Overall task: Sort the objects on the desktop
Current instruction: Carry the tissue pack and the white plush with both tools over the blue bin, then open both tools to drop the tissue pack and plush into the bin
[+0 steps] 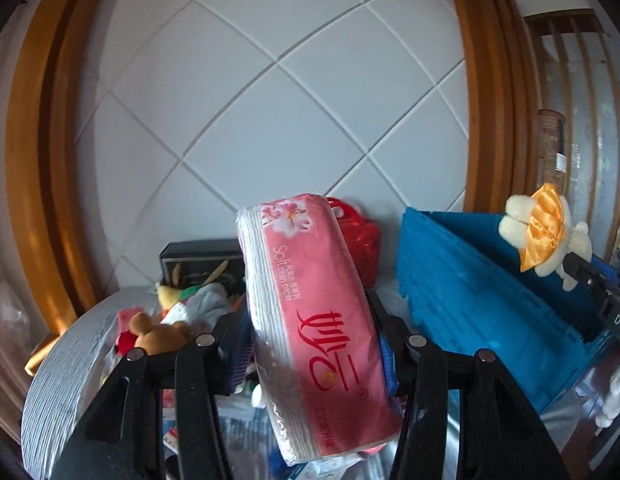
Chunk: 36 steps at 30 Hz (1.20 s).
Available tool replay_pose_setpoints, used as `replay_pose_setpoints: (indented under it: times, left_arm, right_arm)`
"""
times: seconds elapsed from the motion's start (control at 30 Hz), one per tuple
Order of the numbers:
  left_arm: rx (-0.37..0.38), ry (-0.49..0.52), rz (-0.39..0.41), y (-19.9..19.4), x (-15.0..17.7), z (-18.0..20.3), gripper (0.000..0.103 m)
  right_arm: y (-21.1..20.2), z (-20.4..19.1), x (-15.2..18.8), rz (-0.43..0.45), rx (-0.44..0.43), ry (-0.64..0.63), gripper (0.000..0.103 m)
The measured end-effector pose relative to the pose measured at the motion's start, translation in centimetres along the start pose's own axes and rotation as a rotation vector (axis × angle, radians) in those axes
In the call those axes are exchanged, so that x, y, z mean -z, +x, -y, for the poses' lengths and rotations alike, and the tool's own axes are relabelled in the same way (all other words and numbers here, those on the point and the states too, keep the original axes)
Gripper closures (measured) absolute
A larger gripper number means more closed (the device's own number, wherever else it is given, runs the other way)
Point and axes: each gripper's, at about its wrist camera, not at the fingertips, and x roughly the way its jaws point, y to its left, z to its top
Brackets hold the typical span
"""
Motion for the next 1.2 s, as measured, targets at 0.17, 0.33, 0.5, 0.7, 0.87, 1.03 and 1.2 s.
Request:
replay_pose_setpoints:
  times: [0.17, 0.33, 0.5, 0.7, 0.87, 1.03, 1.2]
  left_arm:
    - [0.102, 0.050, 0.031, 1.7, -3.4, 7.2, 0.053]
    - [0.192, 0.065, -0.022, 5.3, -7.0, 14.8, 0.053]
    - [0.252, 0.092, -0.091, 9.4, -9.5, 21.9, 0.053]
    - [0.264, 0.144, -0.179, 15.5, -11.8, 28.7, 0.053]
    - [0.249, 0.171, -0.256, 20.7, -12.3, 32.5, 0.053]
    - [0.218, 0.195, -0.340, 26.4, -11.7, 35.6, 0.053]
    - [0.210, 0.194, -0.436, 31.0, -9.1, 37.6, 0.052]
  right_arm:
    - [-0.3, 6.7, -1.9, -0.007, 0.098, 0.012, 0.068]
    - [1.1, 13.8, -4.7, -0.079, 0.152, 0.020, 0.068]
    - [4.2, 19.9, -7.3, -0.120, 0.199, 0.016, 0.068]
    - [10.2, 25.0, -9.6, -0.217, 0.221, 0.046, 0.068]
    - [15.7, 26.9, -10.1, -0.296, 0.244, 0.051, 0.068]
    - [21.1, 28.6, -8.7, -0.362, 0.254, 0.059, 0.068]
    - [25.4, 30.1, -5.4, -0.440, 0.257, 0.101, 0.068]
